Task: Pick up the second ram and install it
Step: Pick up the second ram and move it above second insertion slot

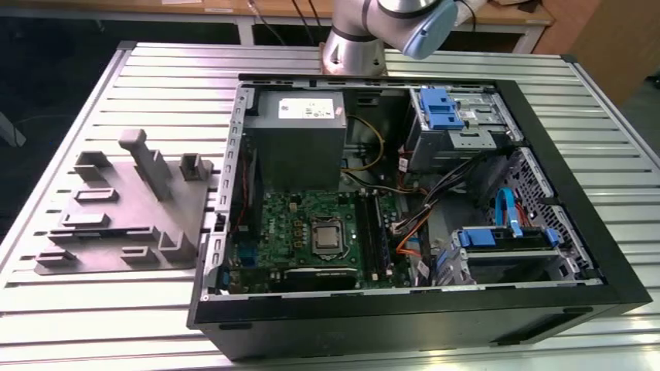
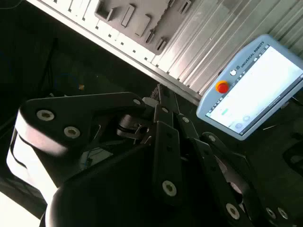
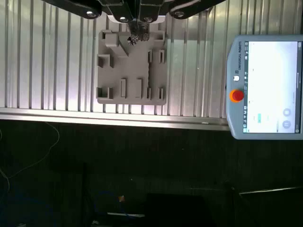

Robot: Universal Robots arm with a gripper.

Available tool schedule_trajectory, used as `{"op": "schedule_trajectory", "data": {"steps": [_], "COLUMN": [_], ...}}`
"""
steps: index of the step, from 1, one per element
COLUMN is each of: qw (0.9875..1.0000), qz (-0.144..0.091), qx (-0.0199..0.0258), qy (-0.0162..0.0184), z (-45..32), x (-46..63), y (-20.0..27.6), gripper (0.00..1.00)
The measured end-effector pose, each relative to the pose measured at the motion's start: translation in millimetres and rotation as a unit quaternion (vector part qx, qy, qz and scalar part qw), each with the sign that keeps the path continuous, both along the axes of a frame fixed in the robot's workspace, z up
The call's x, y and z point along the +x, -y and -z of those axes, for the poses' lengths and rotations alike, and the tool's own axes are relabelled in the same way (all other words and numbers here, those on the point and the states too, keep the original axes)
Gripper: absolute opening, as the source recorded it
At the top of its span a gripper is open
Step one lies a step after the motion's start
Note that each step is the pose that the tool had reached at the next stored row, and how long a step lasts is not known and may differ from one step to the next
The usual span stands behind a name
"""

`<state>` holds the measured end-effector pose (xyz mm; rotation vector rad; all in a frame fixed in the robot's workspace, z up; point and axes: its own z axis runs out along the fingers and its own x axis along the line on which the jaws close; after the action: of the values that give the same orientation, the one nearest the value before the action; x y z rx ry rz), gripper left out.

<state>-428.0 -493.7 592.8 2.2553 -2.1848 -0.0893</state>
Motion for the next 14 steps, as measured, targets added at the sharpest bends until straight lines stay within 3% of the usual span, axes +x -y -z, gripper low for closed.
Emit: {"op": "schedule_trajectory", "data": {"steps": [3, 7, 14], "qw": [1.0, 1.0, 1.0], "qz": [0.001, 0.001, 0.001], "qx": [-0.0001, 0.0, 0.0], "qy": [-0.0001, 0.0001, 0.0], "z": [-10.7, -4.6, -4.5], "x": [0.0, -0.1, 0.0], "y": [0.0, 0.0, 0.0], "gripper": [0.1, 0.1, 0.1]}}
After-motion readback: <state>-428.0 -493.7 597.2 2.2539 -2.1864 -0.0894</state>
